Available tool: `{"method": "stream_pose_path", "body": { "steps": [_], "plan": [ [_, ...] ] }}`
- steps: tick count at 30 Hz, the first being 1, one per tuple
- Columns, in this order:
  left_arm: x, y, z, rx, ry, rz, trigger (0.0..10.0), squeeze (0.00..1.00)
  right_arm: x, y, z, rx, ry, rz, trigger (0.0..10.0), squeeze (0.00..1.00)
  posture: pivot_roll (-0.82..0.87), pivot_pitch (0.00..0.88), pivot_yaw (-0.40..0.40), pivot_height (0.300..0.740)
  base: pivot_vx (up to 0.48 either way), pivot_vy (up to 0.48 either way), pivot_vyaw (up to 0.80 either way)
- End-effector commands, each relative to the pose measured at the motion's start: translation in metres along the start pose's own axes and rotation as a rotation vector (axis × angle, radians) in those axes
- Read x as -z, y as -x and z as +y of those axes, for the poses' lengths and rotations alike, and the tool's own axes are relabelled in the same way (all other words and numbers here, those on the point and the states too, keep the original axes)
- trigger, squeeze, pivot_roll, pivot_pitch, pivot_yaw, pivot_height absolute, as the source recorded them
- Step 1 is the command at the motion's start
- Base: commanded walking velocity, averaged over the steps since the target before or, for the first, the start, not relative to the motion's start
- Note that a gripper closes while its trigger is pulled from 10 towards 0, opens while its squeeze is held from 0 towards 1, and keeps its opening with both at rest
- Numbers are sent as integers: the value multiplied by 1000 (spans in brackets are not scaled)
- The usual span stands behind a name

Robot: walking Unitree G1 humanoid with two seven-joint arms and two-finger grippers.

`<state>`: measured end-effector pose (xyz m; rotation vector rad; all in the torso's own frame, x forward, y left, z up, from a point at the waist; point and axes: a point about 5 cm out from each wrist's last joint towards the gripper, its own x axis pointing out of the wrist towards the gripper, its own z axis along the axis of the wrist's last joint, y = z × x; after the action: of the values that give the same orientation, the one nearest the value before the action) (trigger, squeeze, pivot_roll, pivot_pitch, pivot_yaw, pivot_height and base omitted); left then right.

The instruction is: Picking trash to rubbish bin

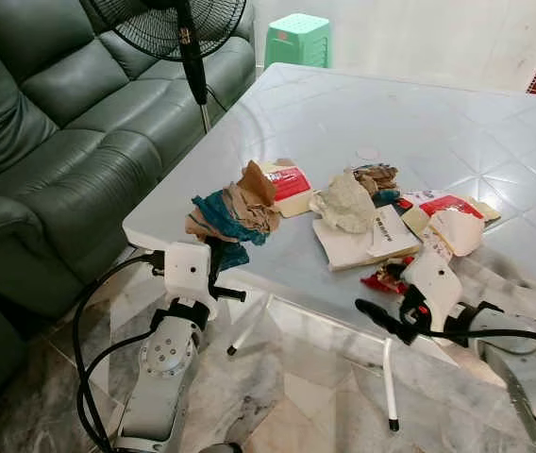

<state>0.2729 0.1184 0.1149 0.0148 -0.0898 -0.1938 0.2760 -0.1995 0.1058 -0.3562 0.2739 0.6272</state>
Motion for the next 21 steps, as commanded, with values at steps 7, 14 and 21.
{"method": "stream_pose_path", "body": {
  "steps": [7,14,21],
  "plan": [
    [1,0,1,-3,-6,3,0,0,3,-6,-7,77,-12,8,0,0,-73,67,20,740,0,0,0],
    [0,-2,0,-7,-2,-1,0,0,-1,-9,-9,98,-5,-9,0,0,-76,66,18,740,0,0,0],
    [0,-2,1,-13,-4,-1,0,0,-4,-12,-11,127,1,-27,0,0,-74,66,17,740,0,0,0]
  ]
}}
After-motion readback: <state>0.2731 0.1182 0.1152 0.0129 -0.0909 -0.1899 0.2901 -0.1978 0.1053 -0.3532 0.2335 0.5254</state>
